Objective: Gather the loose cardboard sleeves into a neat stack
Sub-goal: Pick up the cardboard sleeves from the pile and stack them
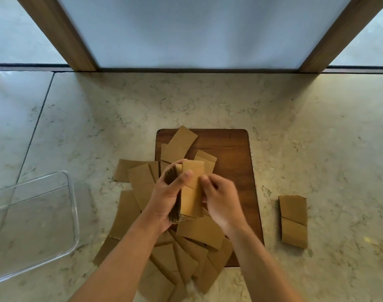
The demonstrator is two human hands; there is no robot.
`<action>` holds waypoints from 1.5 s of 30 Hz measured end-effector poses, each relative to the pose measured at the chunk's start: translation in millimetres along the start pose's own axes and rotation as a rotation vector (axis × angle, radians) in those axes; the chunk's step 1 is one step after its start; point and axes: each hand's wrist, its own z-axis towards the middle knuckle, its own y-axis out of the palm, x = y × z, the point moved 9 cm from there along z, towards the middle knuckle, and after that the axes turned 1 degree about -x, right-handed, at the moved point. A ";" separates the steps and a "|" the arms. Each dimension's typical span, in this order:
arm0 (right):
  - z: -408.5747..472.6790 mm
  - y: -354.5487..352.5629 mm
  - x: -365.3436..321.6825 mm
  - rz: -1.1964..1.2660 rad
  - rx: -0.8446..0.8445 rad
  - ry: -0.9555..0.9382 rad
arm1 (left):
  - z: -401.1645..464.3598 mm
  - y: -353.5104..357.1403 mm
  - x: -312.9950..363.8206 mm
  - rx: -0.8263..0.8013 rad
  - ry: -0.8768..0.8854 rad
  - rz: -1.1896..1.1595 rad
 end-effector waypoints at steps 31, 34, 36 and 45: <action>7.4 52.9 -85.5 -0.615 -0.526 -0.520 | -43.6 12.9 -9.8 -0.564 -0.404 -0.135; 6.6 54.5 -82.0 -0.487 -0.357 -0.635 | -47.1 5.9 -18.8 -0.538 -0.405 -0.319; 23.6 24.2 -72.1 -0.362 -0.046 -0.547 | -33.5 -12.8 -18.1 -0.380 -0.293 -0.445; 33.3 19.3 -7.3 -0.799 0.114 -0.208 | -10.3 -55.3 16.9 -0.087 -0.009 -0.602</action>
